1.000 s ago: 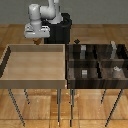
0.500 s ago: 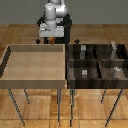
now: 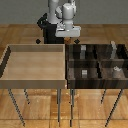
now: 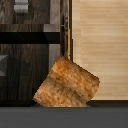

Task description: Place the loaf of bread into the appropriate compartment.

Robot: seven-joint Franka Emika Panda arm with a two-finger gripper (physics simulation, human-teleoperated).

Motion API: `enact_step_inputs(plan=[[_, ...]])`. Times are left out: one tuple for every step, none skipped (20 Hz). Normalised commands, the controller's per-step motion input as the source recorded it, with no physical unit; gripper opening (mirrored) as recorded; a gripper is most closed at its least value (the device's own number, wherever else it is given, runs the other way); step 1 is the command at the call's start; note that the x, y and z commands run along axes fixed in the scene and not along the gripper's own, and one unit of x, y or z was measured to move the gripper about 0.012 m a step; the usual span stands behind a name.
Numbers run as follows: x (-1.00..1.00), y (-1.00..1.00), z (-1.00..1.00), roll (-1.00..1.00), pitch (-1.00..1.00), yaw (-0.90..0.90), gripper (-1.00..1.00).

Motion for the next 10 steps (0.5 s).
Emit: enact_step_inputs(plan=[[0.00,1.00,0.00,0.00,0.00,0.00,-1.00],[0.00,1.00,0.00,0.00,0.00,0.00,-1.00],[0.00,1.00,0.00,0.00,0.00,0.00,-1.00],[0.00,1.00,0.00,0.00,0.00,0.00,-1.00],[0.00,1.00,0.00,0.00,0.00,0.00,-1.00],[0.00,1.00,0.00,0.00,0.00,0.00,-1.00],[0.50,1.00,0.00,0.00,0.00,0.00,-1.00],[0.00,0.00,0.00,0.00,0.00,0.00,-1.00],[1.00,0.00,0.00,0.00,0.00,0.00,-1.00],[1.00,0.00,0.00,0.00,0.00,0.00,-1.00]])
